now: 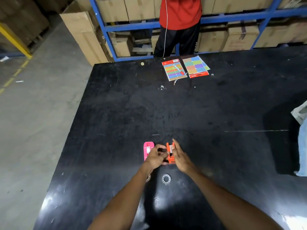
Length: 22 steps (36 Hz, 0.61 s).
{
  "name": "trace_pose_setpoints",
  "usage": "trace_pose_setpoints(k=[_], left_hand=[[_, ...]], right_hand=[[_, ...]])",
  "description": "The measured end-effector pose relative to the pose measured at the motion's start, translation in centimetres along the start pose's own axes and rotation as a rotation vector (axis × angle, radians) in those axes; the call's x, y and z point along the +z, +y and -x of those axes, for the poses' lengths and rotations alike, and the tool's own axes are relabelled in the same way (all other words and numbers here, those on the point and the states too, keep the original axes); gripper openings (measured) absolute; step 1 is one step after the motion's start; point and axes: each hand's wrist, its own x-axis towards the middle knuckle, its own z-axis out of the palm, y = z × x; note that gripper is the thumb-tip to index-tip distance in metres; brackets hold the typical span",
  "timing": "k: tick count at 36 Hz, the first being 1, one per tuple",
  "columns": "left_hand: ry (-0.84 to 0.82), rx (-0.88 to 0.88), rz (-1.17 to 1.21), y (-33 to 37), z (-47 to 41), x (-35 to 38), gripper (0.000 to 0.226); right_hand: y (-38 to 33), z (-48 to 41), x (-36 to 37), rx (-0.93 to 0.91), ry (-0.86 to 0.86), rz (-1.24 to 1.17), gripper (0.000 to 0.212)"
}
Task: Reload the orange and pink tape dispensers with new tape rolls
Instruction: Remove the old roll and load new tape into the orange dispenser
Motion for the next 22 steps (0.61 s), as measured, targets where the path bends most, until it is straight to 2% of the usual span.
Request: trace_pose_setpoints(k=[4, 10, 15, 18, 22], left_hand=[[-0.015, -0.02, 0.122, -0.1, 1.0, -0.7, 0.02], [0.048, -0.026, 0.141, -0.1, 2.0, -3.0, 0.022], [0.123, -0.08, -0.038, -0.7, 1.8, -2.9, 0.028], [0.245, -0.024, -0.348, -1.1, 1.2, -1.5, 0.032], [0.313, 0.02, -0.592, -1.4, 0.0, 0.0, 0.04]], right_hand=[[-0.7, 1.2, 0.2, -0.072, 0.02, 0.014, 0.047], [-0.6, 2.3, -1.5, -0.062, 0.048, -0.023, 0.047], [-1.2, 3.7, -2.8, -0.068, 0.029, -0.023, 0.047], [-1.4, 4.6, -3.2, -0.086, 0.029, -0.023, 0.048], [-1.2, 4.9, -3.1, -0.085, 0.035, -0.035, 0.049]])
